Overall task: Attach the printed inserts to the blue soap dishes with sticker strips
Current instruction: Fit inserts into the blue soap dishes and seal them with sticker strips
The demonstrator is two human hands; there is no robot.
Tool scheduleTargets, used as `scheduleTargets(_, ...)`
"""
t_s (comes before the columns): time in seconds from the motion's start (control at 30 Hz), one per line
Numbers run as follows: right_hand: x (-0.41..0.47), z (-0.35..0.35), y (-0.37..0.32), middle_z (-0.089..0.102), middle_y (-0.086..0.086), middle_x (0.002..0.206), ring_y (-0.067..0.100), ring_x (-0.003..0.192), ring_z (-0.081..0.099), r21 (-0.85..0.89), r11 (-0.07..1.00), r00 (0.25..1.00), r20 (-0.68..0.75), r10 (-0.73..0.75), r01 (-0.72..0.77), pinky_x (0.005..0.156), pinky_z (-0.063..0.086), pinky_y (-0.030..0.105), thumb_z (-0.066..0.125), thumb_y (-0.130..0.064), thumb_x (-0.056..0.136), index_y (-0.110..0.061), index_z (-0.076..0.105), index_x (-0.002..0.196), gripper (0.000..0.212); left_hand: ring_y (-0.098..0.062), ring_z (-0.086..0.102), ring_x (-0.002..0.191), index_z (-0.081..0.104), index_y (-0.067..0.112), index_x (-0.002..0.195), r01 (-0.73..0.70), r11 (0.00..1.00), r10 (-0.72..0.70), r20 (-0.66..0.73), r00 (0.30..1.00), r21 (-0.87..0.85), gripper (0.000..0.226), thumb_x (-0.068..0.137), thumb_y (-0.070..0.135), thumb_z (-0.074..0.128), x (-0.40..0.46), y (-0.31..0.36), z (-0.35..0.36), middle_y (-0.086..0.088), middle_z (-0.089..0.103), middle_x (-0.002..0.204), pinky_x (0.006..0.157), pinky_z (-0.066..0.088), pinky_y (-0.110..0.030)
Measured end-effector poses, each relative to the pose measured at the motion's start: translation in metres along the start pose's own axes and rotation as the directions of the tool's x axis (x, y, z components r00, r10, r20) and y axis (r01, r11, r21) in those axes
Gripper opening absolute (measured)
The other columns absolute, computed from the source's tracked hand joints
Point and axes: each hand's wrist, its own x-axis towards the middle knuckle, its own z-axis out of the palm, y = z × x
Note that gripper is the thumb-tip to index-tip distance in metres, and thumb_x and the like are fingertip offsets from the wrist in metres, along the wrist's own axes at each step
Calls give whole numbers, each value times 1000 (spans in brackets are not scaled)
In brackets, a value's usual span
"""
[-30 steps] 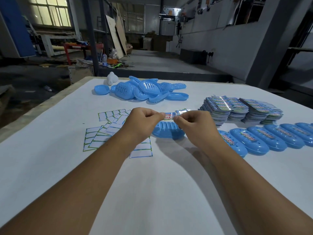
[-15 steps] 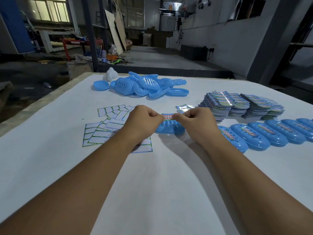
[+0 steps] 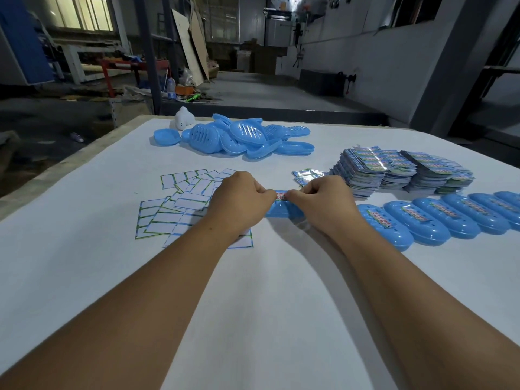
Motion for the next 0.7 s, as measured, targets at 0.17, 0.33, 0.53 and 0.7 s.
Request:
scheduleTargets(0.17,-3,-1,-4,58,18,58,15,52,41,-38,999,1000,3,-25,25,54,36,29,74,-30,78,3,65,66,36,-24,69,73,72,14,67,-34,995,36,-27,999,91,28,79,38,62,0,3,2,-2,76,83,70,58,-38)
scheduleTargets(0.33,-4,-1,-7,67,18,71,22,57,50,-146,989,999,-10,-32,31,58,50,36,69,-32,77,1,65,68,35,-24,64,76,72,22,78,-50,967,65,-52,997,250,28,84,48,63,2,7,6,2,69,77,66,52,-31)
scheduleTargets(0.53,-4,2,-15,67,8,63,30,68,65,-308,951,999,-40,-23,10,59,50,32,66,-41,77,-7,68,66,36,-26,59,81,67,24,92,-61,927,98,-82,992,369,27,87,49,55,2,10,7,0,67,92,66,41,-31)
scheduleTargets(0.7,-1,1,-13,67,3,66,26,71,64,-358,934,999,-46,-1,-16,61,50,32,66,-48,77,-11,69,68,37,-26,57,88,55,21,105,-45,940,70,-62,996,338,35,87,51,58,2,9,5,-1,60,96,71,43,-34)
